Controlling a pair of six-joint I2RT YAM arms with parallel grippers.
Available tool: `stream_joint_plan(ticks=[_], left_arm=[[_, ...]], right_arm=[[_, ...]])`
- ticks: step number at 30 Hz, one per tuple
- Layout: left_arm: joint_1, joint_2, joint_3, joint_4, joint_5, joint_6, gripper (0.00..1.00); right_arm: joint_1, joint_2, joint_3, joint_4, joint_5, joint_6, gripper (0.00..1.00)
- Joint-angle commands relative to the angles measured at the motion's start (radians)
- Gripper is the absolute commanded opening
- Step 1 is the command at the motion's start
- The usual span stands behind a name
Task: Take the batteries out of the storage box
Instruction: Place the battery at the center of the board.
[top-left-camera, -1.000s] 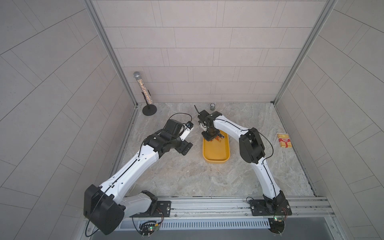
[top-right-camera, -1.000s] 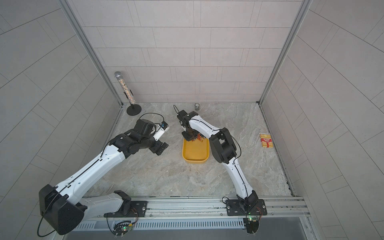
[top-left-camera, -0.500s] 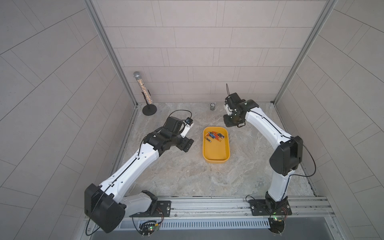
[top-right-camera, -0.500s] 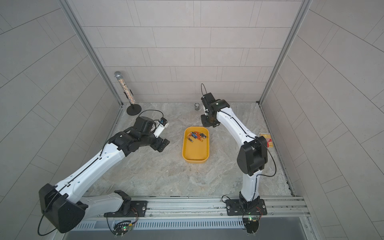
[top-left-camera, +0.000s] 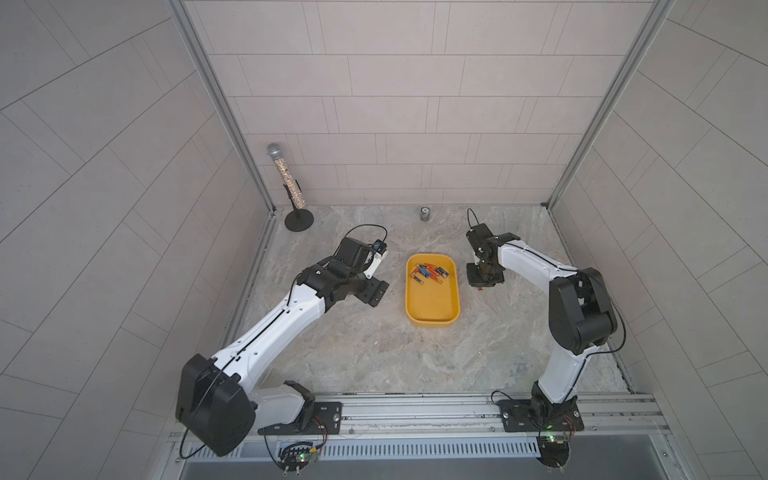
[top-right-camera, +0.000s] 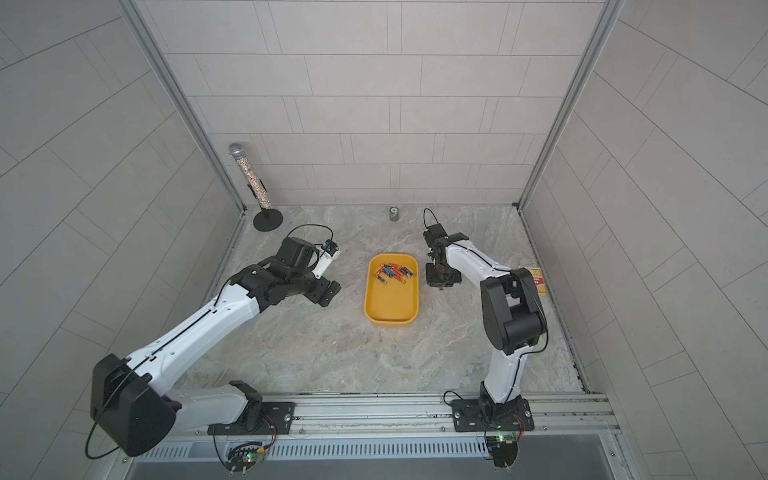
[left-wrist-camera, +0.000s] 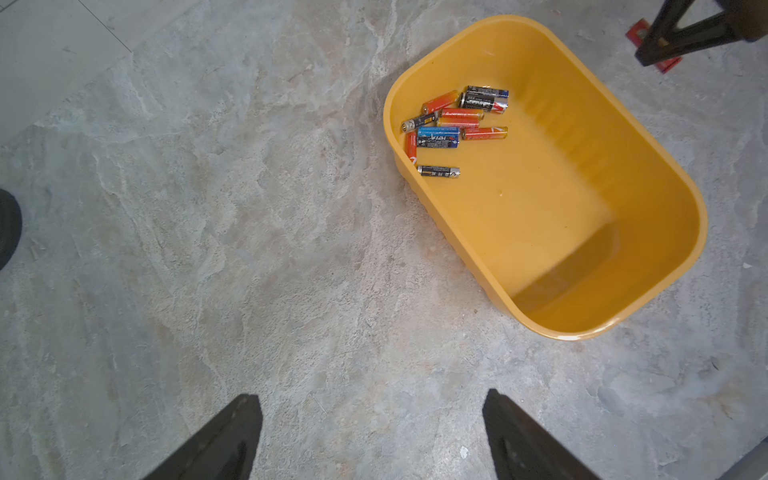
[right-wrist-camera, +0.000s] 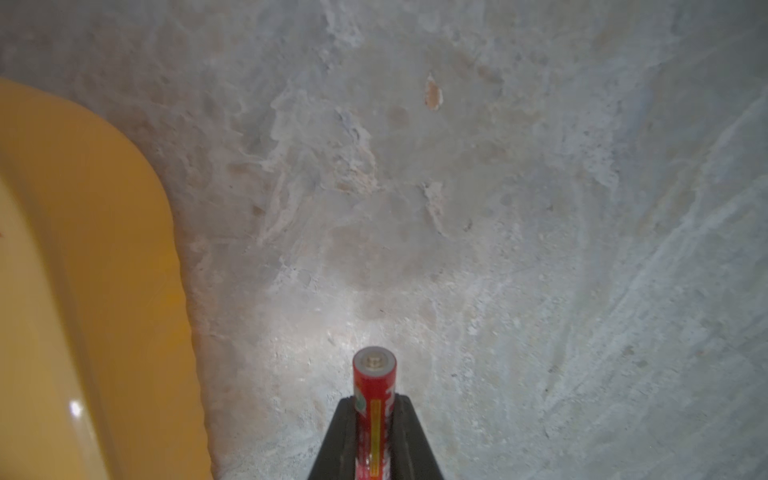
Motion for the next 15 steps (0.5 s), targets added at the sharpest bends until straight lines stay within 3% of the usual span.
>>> stream_joint_plan(ticks=[1,15], left_arm=[[-0.006,0.011,0.022,0.001,0.009,0.013,0.92],[-0.007,0.006,0.024,0.000,0.011,0.013,0.92]], right_arm=[[0.032,0.056,0.032,0.057,-0.004,0.004,0.00],[0.053,0.169,0.074,0.096,0.054,0.086,0.00]])
